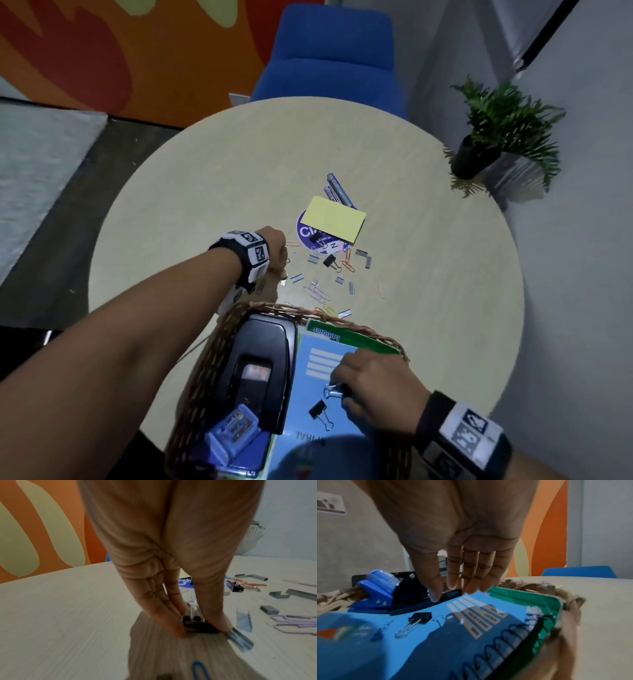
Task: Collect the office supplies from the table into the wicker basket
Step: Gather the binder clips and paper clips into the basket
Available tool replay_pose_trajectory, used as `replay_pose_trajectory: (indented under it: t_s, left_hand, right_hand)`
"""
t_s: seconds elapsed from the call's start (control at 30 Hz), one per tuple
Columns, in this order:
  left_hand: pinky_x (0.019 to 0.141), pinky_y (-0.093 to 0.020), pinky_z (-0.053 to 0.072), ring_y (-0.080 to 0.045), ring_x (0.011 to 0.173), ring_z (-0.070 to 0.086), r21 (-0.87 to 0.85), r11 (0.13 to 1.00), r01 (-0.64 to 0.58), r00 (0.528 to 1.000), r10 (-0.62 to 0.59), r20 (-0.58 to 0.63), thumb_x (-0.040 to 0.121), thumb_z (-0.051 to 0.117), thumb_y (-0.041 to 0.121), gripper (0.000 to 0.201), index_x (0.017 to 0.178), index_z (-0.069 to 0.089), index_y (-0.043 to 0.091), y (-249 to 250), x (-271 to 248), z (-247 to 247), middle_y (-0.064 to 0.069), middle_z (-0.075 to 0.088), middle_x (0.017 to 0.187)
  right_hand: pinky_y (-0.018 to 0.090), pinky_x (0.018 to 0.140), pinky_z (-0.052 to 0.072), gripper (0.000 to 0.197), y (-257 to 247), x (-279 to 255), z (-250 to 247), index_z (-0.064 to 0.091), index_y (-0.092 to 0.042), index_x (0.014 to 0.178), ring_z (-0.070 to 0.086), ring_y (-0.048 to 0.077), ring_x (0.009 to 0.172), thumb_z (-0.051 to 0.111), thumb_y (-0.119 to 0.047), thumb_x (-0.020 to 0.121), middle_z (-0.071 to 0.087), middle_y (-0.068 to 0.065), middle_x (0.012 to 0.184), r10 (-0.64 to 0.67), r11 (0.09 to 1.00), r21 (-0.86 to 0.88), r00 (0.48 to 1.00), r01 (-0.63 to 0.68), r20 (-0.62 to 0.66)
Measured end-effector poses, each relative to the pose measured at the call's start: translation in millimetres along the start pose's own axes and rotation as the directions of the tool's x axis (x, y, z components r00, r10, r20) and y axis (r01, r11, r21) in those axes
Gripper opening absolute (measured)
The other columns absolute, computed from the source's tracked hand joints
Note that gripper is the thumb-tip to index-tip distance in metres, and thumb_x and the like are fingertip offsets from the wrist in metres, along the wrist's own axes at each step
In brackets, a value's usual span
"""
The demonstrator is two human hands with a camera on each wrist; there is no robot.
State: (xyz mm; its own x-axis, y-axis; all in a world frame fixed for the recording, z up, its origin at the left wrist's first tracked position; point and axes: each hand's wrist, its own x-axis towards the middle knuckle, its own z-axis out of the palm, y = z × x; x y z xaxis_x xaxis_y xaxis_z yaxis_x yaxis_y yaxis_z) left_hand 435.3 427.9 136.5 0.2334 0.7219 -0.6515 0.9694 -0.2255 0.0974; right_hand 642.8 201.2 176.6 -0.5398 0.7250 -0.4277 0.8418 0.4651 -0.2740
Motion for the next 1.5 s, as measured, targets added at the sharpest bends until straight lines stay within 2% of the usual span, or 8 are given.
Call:
replay_pose_trajectory:
  t_s: [0.13,0.23,0.47,0.87,1.1,1.2,1.33,1.5]
  left_hand:
    - [0.064,-0.028,0.055,-0.024,0.072,0.067,0.024,1.0,-0.002,1.0,0.002,0.004,0.068,0.078,0.024,0.02,0.084,0.075,0.013,-2,9,1,-0.003,0.073,0.08]
    - [0.056,-0.027,0.051,-0.025,0.062,0.06,0.002,1.0,0.011,0.998,-0.01,-0.055,0.071,0.069,0.025,0.014,0.077,0.072,0.012,-7,4,-1,-0.004,0.072,0.075]
    - [0.078,-0.033,0.05,-0.022,0.087,0.061,-0.055,0.975,-0.215,0.96,0.2,-0.196,0.079,0.067,0.026,0.023,0.097,0.063,0.012,21,-71,-36,-0.005,0.069,0.098]
    - [0.088,-0.041,0.044,-0.032,0.109,0.051,-0.005,0.91,-0.415,0.91,0.415,-0.008,0.087,0.046,0.013,0.029,0.115,0.052,0.01,101,-179,77,-0.012,0.052,0.117]
    - [0.088,-0.047,0.049,-0.032,0.109,0.053,-0.025,0.897,-0.442,0.894,0.443,0.074,0.088,0.051,0.015,0.033,0.12,0.051,0.014,102,-186,93,-0.011,0.051,0.12]
    - [0.087,-0.037,0.048,-0.023,0.106,0.056,-0.043,0.895,-0.445,0.891,0.436,-0.127,0.085,0.054,0.023,0.029,0.114,0.054,0.02,81,-185,67,-0.001,0.054,0.118]
    - [0.086,-0.033,0.047,-0.025,0.101,0.06,-0.139,0.962,-0.235,0.91,0.167,-0.38,0.085,0.061,0.028,0.022,0.106,0.063,0.02,9,-147,15,-0.003,0.064,0.109]
    - [0.087,-0.033,0.046,-0.025,0.101,0.06,-0.143,0.987,-0.067,0.965,0.028,-0.26,0.085,0.062,0.017,0.024,0.108,0.065,0.015,-57,-78,14,-0.008,0.066,0.11]
  right_hand:
    - [0.031,0.064,0.047,0.026,1,2,-14,0.061,-0.028,0.098,0.061,0.018,0.091,0.058,-0.04,0.075,0.066,-0.007,0.097,-0.064,0.993,0.096,0.998,0.066,-0.017]
    - [0.031,0.083,0.047,0.033,30,16,-50,0.061,-0.029,0.112,0.058,0.013,0.095,0.065,-0.044,0.083,0.066,-0.009,0.109,0.16,0.939,0.33,0.973,-0.097,-0.169]
    - [0.032,0.082,0.053,0.031,137,103,-74,0.065,-0.018,0.108,0.063,0.02,0.087,0.072,-0.028,0.079,0.069,0.003,0.102,0.537,0.804,0.415,0.819,-0.425,-0.203]
    - [0.031,0.069,0.047,0.02,146,161,-55,0.065,-0.017,0.09,0.063,0.026,0.085,0.066,-0.035,0.082,0.067,0.004,0.095,0.532,0.846,0.119,0.833,-0.519,-0.149]
    - [0.032,0.068,0.046,0.012,144,163,-54,0.059,-0.018,0.083,0.063,0.028,0.084,0.061,-0.03,0.084,0.068,0.007,0.094,0.501,0.864,0.139,0.851,-0.483,-0.159]
    - [0.034,0.07,0.052,0.008,135,145,-68,0.061,-0.018,0.081,0.063,0.027,0.081,0.059,-0.025,0.08,0.068,0.004,0.089,0.453,0.883,0.238,0.869,-0.405,-0.2]
    - [0.034,0.072,0.052,0.006,89,91,-83,0.064,-0.024,0.079,0.06,0.013,0.076,0.067,-0.03,0.078,0.065,-0.009,0.081,0.165,0.946,0.308,0.97,-0.104,-0.179]
    - [0.03,0.066,0.048,0.011,27,18,-56,0.059,-0.027,0.085,0.058,0.014,0.08,0.052,-0.034,0.082,0.063,-0.009,0.089,-0.103,0.984,0.142,0.993,0.109,-0.051]
